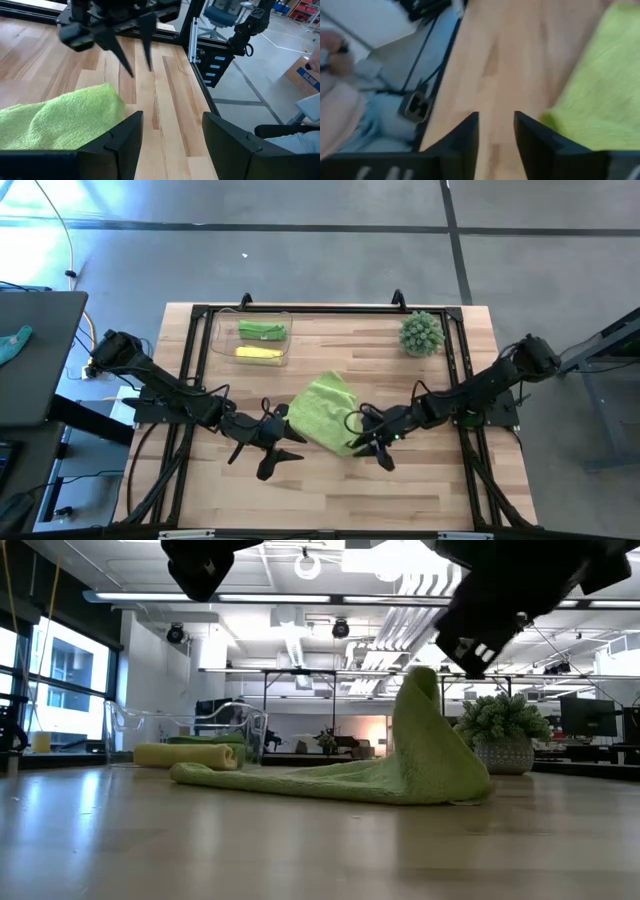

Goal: Roll microfiber towels into tight, uniform cylinder then place into a basket
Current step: Fold the light green microfiber cloth

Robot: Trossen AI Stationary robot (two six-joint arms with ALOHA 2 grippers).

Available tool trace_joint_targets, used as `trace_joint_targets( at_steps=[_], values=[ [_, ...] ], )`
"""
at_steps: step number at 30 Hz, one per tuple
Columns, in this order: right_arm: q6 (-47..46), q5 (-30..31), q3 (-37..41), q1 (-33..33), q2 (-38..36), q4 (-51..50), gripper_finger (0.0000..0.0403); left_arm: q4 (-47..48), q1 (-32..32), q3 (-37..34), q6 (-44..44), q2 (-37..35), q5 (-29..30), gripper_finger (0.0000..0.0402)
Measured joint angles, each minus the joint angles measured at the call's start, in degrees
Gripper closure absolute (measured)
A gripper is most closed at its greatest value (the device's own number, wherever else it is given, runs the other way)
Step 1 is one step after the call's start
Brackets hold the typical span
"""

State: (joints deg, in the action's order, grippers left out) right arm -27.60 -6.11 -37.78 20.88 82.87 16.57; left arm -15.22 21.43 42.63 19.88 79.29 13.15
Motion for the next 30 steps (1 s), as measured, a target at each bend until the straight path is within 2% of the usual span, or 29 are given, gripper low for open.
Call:
trace_joint_targets(
  at_steps=[6, 11, 16, 18, 21, 23, 25, 28, 30],
  values=[
    [-2.35, -0.78, 0.0, 1.6, 0.0, -4.39, 0.0251, 0.36, 0.0, 0.0, 0.04, 0.0, 0.15, 0.0209],
    [-9.89, 1.8, 0.0, 1.68, 0.0, -7.09, 0.0254, 0.46, 0.0, 0.0, 0.0, 0.0, 1.55, 0.0209],
    [-10.37, 3.51, 0.0, 1.93, 0.0, -9.57, 0.0258, 0.64, -0.03, 0.0, -1.04, 0.0, 2.64, 0.0209],
    [-12.53, 3.43, 0.0, 2.26, 0.0, -8.86, 0.0258, 0.75, -0.03, 0.0, -2.4, 0.0, 4.22, 0.0209],
    [-15.0, 3.98, 0.0, 2.46, 0.0, -8.41, 0.0258, 1.39, -0.93, 0.0, -6.68, 0.0, 9.91, 0.0209],
    [-15.38, 7.71, 0.0, 2.42, 0.0, -9.32, 0.0258, 2.65, -2.85, 0.04, -8.33, 1.08, 12.63, 0.0209],
    [-17.68, 13.92, 0.0, 1.99, 0.0, -11.58, 0.0258, 4.62, -5.49, -0.03, -7.55, 3.25, 12.82, 0.0209],
    [-25.39, 22.74, 0.0, 0.63, 0.0, -16.36, 0.0258, 3.52, -8.95, -0.02, -4.19, 7.99, 11.99, 0.0209],
    [-29.77, 25.12, 0.0, -0.59, 0.02, -19.62, 0.0258, 3.3, -10.66, -0.07, -2.58, 11.15, 12.03, 0.0209]
  ],
)
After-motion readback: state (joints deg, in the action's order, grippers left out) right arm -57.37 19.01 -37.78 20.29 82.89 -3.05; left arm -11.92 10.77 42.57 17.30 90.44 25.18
